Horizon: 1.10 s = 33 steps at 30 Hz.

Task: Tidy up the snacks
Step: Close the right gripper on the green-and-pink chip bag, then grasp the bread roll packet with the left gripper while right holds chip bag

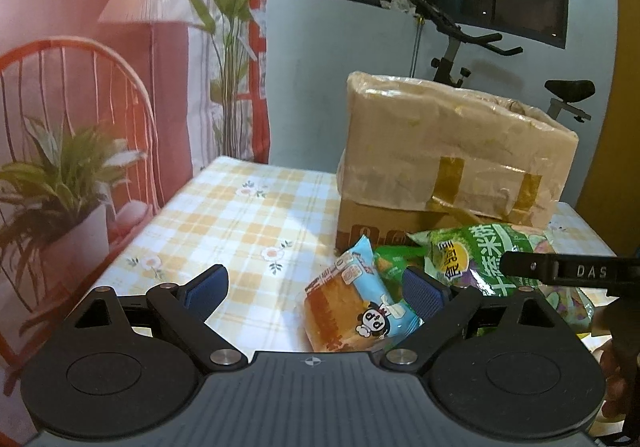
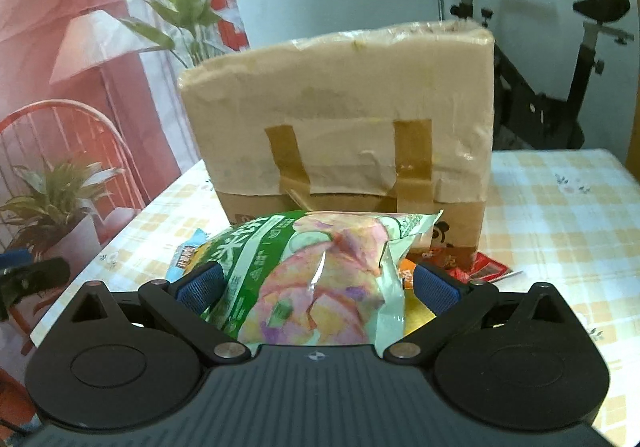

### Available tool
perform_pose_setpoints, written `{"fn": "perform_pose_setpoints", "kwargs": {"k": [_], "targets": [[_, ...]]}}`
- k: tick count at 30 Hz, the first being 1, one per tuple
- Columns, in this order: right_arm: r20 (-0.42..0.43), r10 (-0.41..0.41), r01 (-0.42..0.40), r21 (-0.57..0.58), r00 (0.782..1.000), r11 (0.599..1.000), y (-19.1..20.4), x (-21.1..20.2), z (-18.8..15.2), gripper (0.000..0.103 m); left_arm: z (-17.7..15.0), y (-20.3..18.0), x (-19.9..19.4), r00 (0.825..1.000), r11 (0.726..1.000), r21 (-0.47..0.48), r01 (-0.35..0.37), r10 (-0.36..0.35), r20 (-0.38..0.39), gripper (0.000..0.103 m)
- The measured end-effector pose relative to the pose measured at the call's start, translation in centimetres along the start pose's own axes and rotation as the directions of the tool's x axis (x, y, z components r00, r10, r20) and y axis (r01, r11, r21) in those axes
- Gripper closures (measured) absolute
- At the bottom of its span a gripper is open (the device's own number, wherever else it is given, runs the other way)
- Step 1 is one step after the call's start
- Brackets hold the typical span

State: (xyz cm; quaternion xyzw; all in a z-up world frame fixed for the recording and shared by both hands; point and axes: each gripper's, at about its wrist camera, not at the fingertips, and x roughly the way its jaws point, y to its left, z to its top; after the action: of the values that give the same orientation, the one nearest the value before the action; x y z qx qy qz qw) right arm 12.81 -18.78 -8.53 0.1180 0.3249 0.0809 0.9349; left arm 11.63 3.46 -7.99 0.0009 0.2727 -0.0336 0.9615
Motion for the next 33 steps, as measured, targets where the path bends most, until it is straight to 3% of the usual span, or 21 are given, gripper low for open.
{"fn": "perform_pose_setpoints", "kwargs": {"k": [10, 15, 17, 25, 33], "targets": [[-0.049, 0.089, -0.08, 0.161, 0.995, 0.984, -2.3, 1.7, -0.6, 0.0, -1.1, 0.2, 1.7, 0.998, 0.999, -0.033, 0.03, -0.031, -0.05, 0.01], [-0.025, 0.111, -0.107, 0.112, 0.994, 0.988, -1.8, 1.6, -0.9, 0.001, -1.8, 0.0, 1.9, 0.997, 0.999, -0.027, 0.033, -0.034, -0.063, 0.011], [-0.01, 0.136, -0.135, 0.065, 0.991, 0.989, -1.2, 1.3, -1.2, 0.012, -1.9, 0.0, 1.8, 0.997, 0.999, -0.027, 0.031, -0.032, -0.065, 0.013], [0.127, 0.095, -0.083, -0.096, 0.987, 0.992, 1.5, -2.2, -2.7, 0.032, -2.6, -0.1, 1.6, 0.996, 0.999, -0.025, 0.039, -0.041, -0.075, 0.02], [0.261, -0.012, 0.02, -0.03, 0.965, 0.999, 0.0, -4.7, -3.1, 0.033, -2.2, -0.5, 2.1, 0.997, 0.999, -0.037, 0.028, -0.031, -0.076, 0.02]]}}
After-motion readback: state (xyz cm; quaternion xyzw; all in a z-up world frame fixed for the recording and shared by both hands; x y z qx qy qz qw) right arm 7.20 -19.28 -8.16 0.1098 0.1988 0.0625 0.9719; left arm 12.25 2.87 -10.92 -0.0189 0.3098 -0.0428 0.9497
